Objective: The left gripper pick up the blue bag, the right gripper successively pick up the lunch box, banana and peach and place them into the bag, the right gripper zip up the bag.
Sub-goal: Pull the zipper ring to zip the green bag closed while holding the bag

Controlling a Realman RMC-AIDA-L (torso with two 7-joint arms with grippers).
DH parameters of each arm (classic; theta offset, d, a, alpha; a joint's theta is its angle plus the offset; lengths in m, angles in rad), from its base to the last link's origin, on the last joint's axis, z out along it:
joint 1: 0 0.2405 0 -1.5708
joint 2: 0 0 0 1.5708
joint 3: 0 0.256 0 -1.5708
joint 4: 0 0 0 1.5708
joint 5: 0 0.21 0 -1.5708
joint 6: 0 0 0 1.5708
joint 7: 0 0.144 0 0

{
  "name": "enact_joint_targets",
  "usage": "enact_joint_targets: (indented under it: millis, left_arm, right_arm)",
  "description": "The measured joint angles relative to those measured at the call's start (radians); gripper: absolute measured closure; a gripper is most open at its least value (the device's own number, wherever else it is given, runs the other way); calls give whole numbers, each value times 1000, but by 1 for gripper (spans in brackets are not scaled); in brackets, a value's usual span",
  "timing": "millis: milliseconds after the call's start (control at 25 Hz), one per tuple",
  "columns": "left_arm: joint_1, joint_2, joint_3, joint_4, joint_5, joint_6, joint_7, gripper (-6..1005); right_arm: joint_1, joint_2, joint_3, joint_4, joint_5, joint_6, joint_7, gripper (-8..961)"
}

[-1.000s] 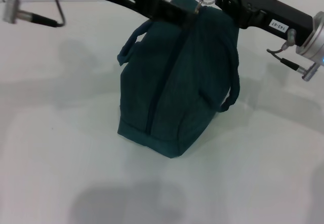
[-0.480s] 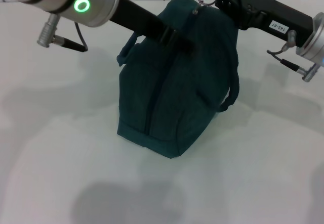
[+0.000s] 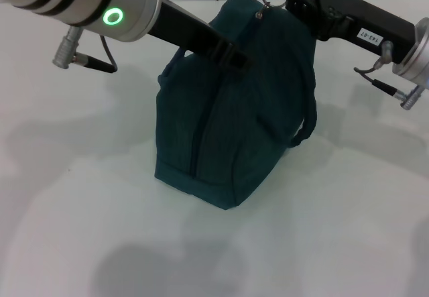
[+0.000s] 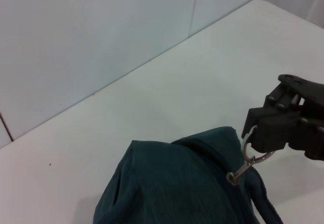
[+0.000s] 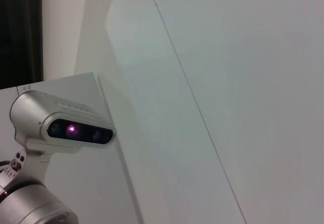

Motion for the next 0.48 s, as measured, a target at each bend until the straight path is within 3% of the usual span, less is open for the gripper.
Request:
enact_joint_targets:
  millis: [360, 480]
  left_arm:
    - [3, -1, 2, 1, -2, -4, 22, 591]
    - [2, -1, 1, 1, -2, -4, 30, 666]
  right_arm:
    - [-1, 0, 0, 0, 0, 0, 2, 855]
    - [-2, 0, 3, 0, 0, 0, 2, 854]
